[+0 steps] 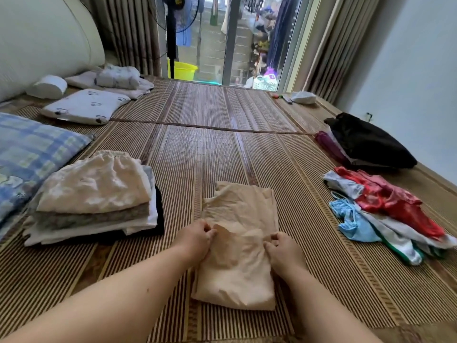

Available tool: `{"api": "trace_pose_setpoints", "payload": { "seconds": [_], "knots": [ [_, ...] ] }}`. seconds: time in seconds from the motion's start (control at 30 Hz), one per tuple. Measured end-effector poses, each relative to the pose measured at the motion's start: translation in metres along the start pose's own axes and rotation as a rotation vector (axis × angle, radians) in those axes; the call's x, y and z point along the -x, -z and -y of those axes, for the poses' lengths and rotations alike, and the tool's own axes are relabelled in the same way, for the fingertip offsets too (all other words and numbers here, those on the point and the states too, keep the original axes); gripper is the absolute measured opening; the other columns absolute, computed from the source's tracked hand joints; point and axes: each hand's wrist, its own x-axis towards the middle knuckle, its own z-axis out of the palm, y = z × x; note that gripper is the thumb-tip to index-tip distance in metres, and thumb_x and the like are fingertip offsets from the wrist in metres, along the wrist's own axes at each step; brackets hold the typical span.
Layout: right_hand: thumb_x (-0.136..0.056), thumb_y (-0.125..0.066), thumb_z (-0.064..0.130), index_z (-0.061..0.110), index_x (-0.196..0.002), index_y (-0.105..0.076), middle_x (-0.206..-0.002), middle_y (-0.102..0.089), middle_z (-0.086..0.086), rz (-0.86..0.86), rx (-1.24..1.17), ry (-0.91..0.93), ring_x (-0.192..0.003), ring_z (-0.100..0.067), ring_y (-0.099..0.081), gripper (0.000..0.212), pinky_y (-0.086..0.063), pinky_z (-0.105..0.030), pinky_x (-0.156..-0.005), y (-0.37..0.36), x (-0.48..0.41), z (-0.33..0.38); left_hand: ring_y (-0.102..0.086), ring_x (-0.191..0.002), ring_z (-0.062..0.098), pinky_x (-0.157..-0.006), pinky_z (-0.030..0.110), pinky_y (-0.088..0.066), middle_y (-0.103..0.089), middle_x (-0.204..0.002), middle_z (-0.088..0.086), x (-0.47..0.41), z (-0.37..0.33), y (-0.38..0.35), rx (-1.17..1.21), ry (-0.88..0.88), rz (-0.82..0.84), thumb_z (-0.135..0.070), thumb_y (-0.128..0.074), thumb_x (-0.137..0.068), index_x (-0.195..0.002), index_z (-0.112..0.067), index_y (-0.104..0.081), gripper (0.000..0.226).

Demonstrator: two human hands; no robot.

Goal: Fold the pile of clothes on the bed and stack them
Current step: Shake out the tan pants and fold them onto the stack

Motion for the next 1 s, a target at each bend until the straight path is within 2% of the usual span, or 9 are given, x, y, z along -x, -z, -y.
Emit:
{"api": "trace_pose_setpoints", "payload": {
  "seconds": [0.1, 0.2, 0.3, 0.37, 0.47, 0.53, 0.67, 0.87, 1.0],
  "knots": [
    [-0.086, -0.067, 0.027, 0.027, -0.134, -0.049, -0.114, -0.063, 0.0, -0.11, 0.117, 0.149, -0.103, -0.022, -0.06, 0.051, -0.046, -0.033, -0.084, 0.0, -0.001, -0.016, -0.053, -0.108, 0.014, -0.087, 0.03, -0.046, -0.048, -0.121, -0.003, 0.011, 0.016, -0.006, -0.11, -0.144, -0.058, -0.052, -0.061, -0.085, -0.126, -0.032, -0.048, 0.048],
    [-0.074, -0.081, 0.024, 0.027, -0.112, -0.069, -0.108, -0.07, 0.004, -0.16, 0.313, 0.805, -0.095, -0.017, -0.067, 0.039, -0.056, -0.033, -0.079, 0.01, 0.014, -0.03, -0.027, -0.13, -0.003, -0.113, 0.029, -0.03, -0.035, -0.141, -0.023, 0.034, 0.042, 0.001, -0.356, -0.603, 0.081, -0.071, -0.047, -0.078, -0.135, -0.048, -0.04, 0.062],
    [-0.075, -0.059, 0.07, 0.036, -0.136, -0.051, -0.147, -0.039, 0.017, 0.382, 0.516, 0.857, -0.137, -0.004, -0.033, 0.07, -0.028, -0.03, -0.114, 0.012, 0.034, -0.046, 0.013, -0.136, -0.017, -0.112, 0.017, 0.008, 0.003, -0.146, -0.041, 0.048, 0.059, 0.007, -0.551, -0.737, 0.418, -0.083, -0.04, -0.071, -0.144, -0.058, -0.01, 0.082],
    [-0.072, -0.046, 0.078, 0.037, -0.147, -0.034, -0.152, -0.012, 0.021, 0.489, 0.645, 0.784, -0.144, -0.002, -0.007, 0.086, -0.01, -0.029, -0.117, 0.013, 0.04, -0.055, 0.022, -0.133, -0.018, -0.111, 0.017, 0.014, 0.012, -0.146, -0.04, 0.049, 0.064, 0.008, -0.601, -0.71, 0.478, -0.076, -0.042, -0.075, -0.142, -0.059, 0.0, 0.081],
    [-0.059, -0.08, 0.052, 0.028, -0.111, -0.072, -0.121, -0.067, 0.007, 0.241, 0.788, 0.971, -0.113, -0.008, -0.062, 0.058, -0.05, -0.021, -0.093, 0.013, 0.048, -0.05, 0.009, -0.138, -0.012, -0.114, 0.016, 0.005, -0.002, -0.152, -0.029, 0.045, 0.063, 0.013, -0.585, -0.689, 0.389, -0.052, -0.046, -0.088, -0.146, -0.049, -0.011, 0.068],
    [-0.048, -0.088, 0.028, 0.021, -0.085, -0.077, -0.092, -0.076, 0.004, 0.098, 0.71, 1.074, -0.087, -0.009, -0.072, 0.039, -0.056, -0.021, -0.078, 0.013, 0.051, -0.045, -0.013, -0.138, -0.01, -0.112, 0.009, -0.004, -0.028, -0.15, -0.023, 0.048, 0.057, 0.018, -0.592, -0.802, 0.298, -0.034, -0.047, -0.09, -0.143, -0.042, -0.037, 0.055],
    [-0.073, -0.06, 0.02, 0.016, -0.075, -0.064, -0.073, -0.068, 0.003, 0.234, 0.478, 0.799, -0.065, -0.015, -0.063, 0.006, -0.051, -0.023, -0.059, 0.026, 0.058, -0.038, -0.058, -0.105, -0.009, -0.099, 0.013, -0.043, -0.068, -0.109, -0.022, 0.059, 0.04, 0.023, -0.54, -0.88, 0.154, -0.034, -0.043, -0.084, -0.093, -0.034, -0.075, 0.033],
    [-0.084, -0.053, 0.014, 0.034, -0.066, -0.059, -0.056, -0.054, 0.011, 0.361, -0.114, 0.399, -0.051, -0.001, -0.045, 0.027, -0.034, -0.015, -0.048, 0.042, 0.073, -0.032, -0.06, -0.068, 0.003, -0.061, 0.016, -0.045, -0.068, -0.076, -0.008, 0.08, 0.037, 0.035, 0.186, -0.284, 0.279, -0.021, -0.053, -0.095, -0.077, -0.029, -0.069, 0.025],
    [-0.093, -0.05, 0.016, 0.025, -0.084, -0.065, -0.076, -0.065, 0.007, 0.256, -0.262, 0.333, -0.062, -0.005, -0.056, 0.02, -0.042, -0.016, -0.054, 0.047, 0.051, -0.005, -0.064, -0.078, 0.012, -0.064, 0.023, -0.05, -0.071, -0.081, -0.003, 0.067, 0.007, 0.04, 0.447, -0.17, 0.197, -0.014, -0.045, -0.098, -0.087, -0.018, -0.07, 0.028]
  ]
}}
